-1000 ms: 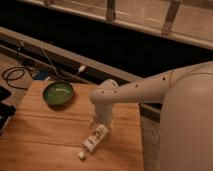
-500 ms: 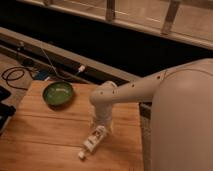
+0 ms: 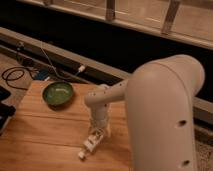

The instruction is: Place the bottle in the ceramic bowl

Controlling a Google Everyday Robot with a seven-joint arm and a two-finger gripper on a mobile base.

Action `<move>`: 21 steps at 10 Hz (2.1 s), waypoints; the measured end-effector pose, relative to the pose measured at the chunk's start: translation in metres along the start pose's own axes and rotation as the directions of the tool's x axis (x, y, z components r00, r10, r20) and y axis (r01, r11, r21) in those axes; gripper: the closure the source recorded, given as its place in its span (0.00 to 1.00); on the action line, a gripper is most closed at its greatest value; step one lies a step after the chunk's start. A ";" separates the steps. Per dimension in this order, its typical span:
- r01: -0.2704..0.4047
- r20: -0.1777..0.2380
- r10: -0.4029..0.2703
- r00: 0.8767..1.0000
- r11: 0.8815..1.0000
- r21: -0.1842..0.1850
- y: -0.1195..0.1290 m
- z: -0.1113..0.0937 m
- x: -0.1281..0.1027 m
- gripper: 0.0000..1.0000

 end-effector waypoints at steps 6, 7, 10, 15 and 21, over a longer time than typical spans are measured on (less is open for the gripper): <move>-0.004 -0.005 0.004 1.000 1.000 0.009 -0.005 0.004 -0.005 0.70; 0.000 0.005 0.000 1.000 1.000 0.000 -0.006 -0.002 -0.003 0.80; 0.035 0.049 -0.032 0.998 0.997 -0.062 -0.009 -0.019 0.002 1.00; 0.170 0.252 -0.129 0.959 0.974 -0.149 0.002 -0.118 0.006 1.00; 0.467 0.439 -0.316 0.841 0.834 -0.294 0.074 -0.226 0.003 1.00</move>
